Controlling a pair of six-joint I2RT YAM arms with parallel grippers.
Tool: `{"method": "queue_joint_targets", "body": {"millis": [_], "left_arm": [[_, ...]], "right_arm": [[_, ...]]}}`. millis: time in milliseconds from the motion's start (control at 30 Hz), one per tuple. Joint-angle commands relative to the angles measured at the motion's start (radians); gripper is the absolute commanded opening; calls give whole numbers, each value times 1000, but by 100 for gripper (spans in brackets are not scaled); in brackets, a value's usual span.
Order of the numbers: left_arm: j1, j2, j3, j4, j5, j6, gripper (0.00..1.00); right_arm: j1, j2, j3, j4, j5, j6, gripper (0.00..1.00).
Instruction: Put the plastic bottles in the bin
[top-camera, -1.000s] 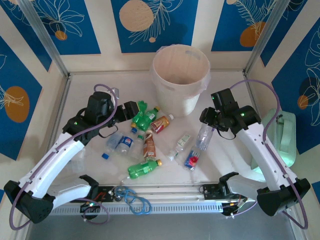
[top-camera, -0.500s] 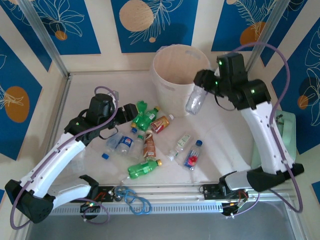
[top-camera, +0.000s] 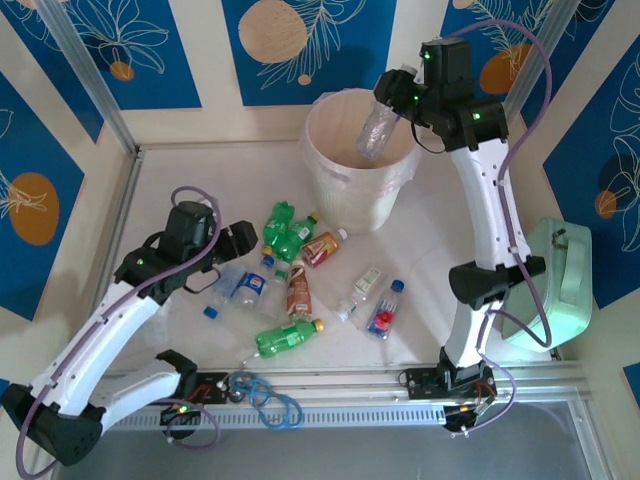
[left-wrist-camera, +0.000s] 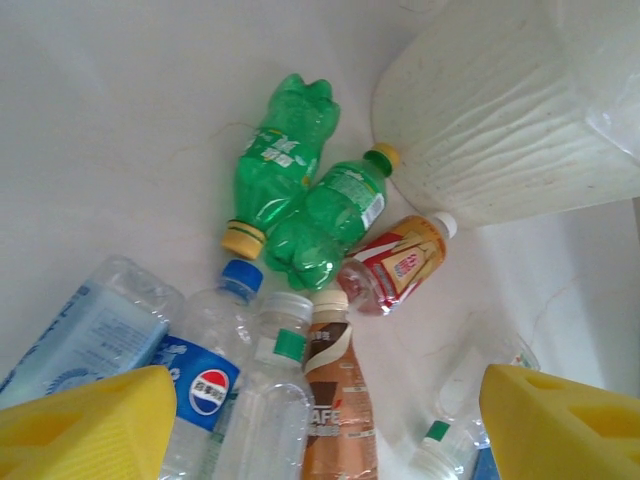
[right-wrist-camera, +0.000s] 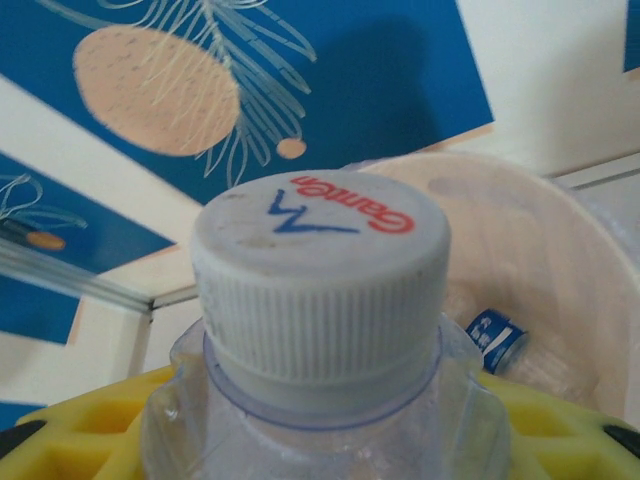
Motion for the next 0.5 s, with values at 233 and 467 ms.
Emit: {"method": "queue_joint_targets", "body": {"millis": [233, 467], "left_arm": [[66, -58, -85, -99, -26, 32, 81], [82, -39, -104, -121, -22, 11, 83]], "right_arm": [[-57, 144, 80, -43, -53, 8, 63], [-59, 148, 116, -52, -71, 11, 81]]}}
